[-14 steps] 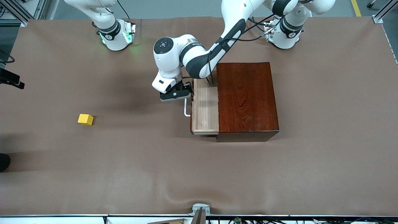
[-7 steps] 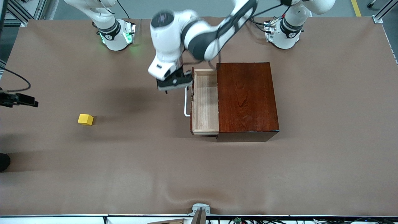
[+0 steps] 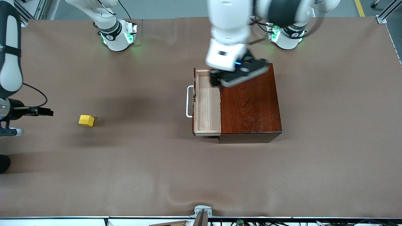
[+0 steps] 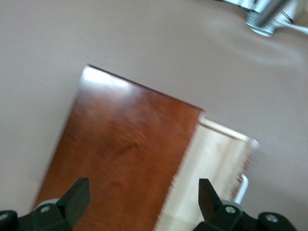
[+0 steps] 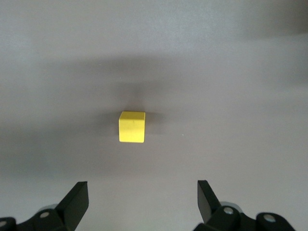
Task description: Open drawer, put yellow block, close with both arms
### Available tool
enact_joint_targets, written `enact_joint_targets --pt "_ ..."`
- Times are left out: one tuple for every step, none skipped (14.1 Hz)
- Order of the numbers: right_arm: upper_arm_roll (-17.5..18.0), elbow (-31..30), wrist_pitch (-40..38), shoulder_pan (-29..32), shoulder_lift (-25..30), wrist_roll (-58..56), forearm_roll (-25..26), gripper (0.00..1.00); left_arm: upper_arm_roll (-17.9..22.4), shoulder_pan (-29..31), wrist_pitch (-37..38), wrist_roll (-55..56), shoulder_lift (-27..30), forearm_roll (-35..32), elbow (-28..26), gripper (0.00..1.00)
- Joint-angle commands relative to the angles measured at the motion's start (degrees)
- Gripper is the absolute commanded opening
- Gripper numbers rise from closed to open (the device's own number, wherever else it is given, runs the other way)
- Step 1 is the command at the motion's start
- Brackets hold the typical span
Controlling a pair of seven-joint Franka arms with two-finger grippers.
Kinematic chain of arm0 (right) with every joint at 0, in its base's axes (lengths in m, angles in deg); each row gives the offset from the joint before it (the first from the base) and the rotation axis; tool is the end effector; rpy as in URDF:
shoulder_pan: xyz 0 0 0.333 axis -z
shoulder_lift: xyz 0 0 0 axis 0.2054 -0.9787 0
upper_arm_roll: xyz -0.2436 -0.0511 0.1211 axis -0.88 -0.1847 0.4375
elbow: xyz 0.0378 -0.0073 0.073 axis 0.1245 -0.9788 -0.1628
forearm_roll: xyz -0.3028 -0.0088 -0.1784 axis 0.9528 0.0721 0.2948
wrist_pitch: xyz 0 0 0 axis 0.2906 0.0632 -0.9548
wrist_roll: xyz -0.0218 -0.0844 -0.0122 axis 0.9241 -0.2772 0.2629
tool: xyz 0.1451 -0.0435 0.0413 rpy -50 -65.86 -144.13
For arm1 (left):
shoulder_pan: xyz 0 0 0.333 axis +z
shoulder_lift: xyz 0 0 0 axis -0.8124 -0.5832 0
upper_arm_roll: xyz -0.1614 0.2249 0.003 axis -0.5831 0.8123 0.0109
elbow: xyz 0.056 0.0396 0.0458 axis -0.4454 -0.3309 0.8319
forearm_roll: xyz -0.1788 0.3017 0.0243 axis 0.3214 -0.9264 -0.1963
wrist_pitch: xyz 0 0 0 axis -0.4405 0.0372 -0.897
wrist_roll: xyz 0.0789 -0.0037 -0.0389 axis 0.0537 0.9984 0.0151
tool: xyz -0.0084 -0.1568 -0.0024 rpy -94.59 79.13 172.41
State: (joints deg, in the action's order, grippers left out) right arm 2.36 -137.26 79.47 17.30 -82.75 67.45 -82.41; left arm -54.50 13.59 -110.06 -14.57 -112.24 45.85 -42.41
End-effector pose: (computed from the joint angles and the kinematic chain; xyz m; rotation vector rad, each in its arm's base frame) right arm 0.5517 -0.1280 0.3450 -3.1216 0.0396 0.3455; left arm 0.4872 -0.3622 0.5158 -2.9691 -0.5716 -0.2271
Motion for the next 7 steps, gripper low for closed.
enact_joint_targets --pt "0.78 -6.00 6.58 1.14 1.12 -0.07 -0.93 1.00 -0.84 6.35 2.67 -5.97 3.87 -0.79 -2.50 1.00" --pt "0.78 -7.59 8.61 1.23 0.94 -0.07 -0.84 1.00 -0.92 8.98 3.90 -8.78 4.31 -0.79 -2.50 1.00" --pt "0.78 -9.00 10.02 1.06 0.60 -0.07 -0.93 1.00 -0.93 11.18 5.05 -12.37 4.32 -0.79 -2.50 1.00" --pt "0.87 -10.23 10.91 0.97 0.07 0.54 -1.01 1.00 -0.93 13.47 5.84 -16.58 4.32 -0.79 -2.50 1.00" --pt "0.87 -11.37 12.13 0.62 -0.37 1.85 -1.62 1.00 -0.93 15.93 5.85 -20.72 4.23 -0.70 -2.50 1.00" --pt "0.87 -12.69 13.97 0.44 -0.46 2.47 -1.89 1.00 -0.93 17.78 5.85 -23.98 4.14 -0.70 -2.50 1.00" --pt "0.95 -14.18 15.99 0.27 -0.64 2.48 -2.15 1.00 -1.01 19.19 5.85 -26.10 4.14 -0.61 -2.50 1.00"
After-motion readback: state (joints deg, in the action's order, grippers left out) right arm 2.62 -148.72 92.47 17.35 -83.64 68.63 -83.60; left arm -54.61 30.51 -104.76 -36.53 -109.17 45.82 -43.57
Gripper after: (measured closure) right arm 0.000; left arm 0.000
